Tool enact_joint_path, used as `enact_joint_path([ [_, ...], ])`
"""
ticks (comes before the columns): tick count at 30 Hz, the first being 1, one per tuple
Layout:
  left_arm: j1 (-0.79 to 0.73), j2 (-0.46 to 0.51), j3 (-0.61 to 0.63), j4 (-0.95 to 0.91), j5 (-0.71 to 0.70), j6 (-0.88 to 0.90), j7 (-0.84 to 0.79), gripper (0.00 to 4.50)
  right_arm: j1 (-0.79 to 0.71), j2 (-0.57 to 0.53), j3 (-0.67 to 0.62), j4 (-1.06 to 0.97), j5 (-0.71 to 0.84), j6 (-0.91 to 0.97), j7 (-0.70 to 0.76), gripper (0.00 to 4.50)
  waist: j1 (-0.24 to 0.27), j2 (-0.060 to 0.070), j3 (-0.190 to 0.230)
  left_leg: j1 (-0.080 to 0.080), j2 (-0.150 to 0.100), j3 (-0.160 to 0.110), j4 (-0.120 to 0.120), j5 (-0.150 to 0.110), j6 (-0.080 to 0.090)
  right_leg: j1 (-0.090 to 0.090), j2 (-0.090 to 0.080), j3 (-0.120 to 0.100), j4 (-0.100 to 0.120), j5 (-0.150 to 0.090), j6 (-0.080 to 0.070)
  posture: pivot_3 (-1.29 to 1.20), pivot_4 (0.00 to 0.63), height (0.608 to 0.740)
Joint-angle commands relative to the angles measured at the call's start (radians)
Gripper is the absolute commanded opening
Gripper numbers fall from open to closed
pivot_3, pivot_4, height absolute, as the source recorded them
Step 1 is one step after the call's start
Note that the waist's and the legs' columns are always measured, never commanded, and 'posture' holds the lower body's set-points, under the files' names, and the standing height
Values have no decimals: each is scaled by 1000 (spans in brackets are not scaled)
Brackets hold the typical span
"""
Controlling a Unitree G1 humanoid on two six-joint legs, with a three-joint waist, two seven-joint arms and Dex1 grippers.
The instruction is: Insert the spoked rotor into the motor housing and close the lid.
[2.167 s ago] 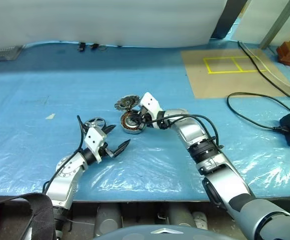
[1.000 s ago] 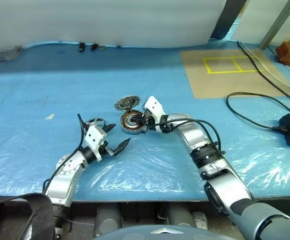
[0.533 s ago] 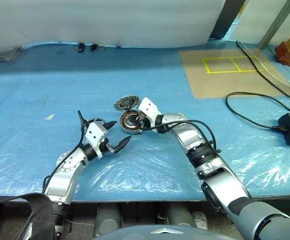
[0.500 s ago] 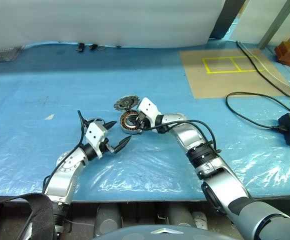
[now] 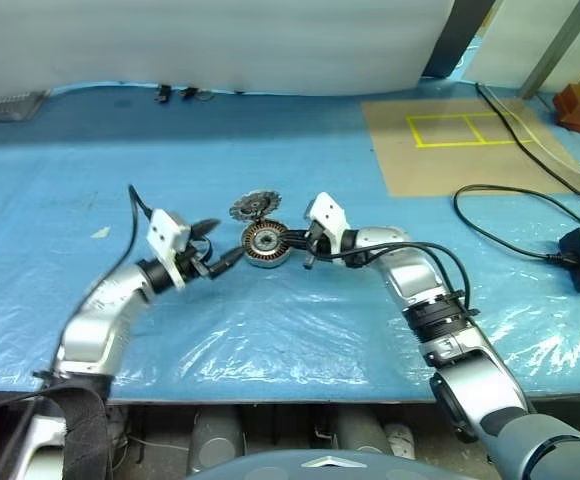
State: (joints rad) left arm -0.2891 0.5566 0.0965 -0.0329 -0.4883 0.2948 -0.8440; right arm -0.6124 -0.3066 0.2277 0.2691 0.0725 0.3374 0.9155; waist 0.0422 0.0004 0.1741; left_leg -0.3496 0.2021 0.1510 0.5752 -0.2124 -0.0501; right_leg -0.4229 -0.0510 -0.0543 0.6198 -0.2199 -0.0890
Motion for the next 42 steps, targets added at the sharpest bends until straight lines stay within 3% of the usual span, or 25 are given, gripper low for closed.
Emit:
enact_joint_path([
  [1, -104, 93, 23, 100, -22, 43, -130, 4500, 21, -29, -25, -98, 38, 35, 14, 9, 0, 0, 0, 0, 0, 0, 0, 0, 0, 0, 0, 0, 0, 0, 0, 0, 150, 740],
  [4, -221, 159, -10, 245, 7, 54, -250, 4500, 43, -49, -31, -143, 44, 63, 5, 9, 1, 0, 0, 1, 0, 0, 0, 0, 0, 0, 0, 0, -1, 0, 0, 0, 150, 740],
  [9, -374, 192, -95, 486, 138, -39, -357, 3293, 76, -46, -52, -193, 54, 97, -41, 0, 4, 0, 0, 0, -1, -1, -1, 0, 0, -1, 0, 0, -2, 0, 0, 0, 150, 740],
  [18, -501, 196, -189, 694, 268, -85, -510, 3293, 144, -52, -53, -280, 76, 144, -88, 0, 3, 0, 0, -1, -1, -2, -4, 0, -1, -1, 0, 0, -5, 0, 1, 0, 150, 740],
  [42, -492, 215, -237, 731, 411, -44, -578, 3293, 160, -53, -48, -278, 83, 145, -126, 0, 5, 0, 0, -1, -1, -2, -5, 0, -1, -1, 0, 0, -6, 0, 1, 0, 150, 740],
])
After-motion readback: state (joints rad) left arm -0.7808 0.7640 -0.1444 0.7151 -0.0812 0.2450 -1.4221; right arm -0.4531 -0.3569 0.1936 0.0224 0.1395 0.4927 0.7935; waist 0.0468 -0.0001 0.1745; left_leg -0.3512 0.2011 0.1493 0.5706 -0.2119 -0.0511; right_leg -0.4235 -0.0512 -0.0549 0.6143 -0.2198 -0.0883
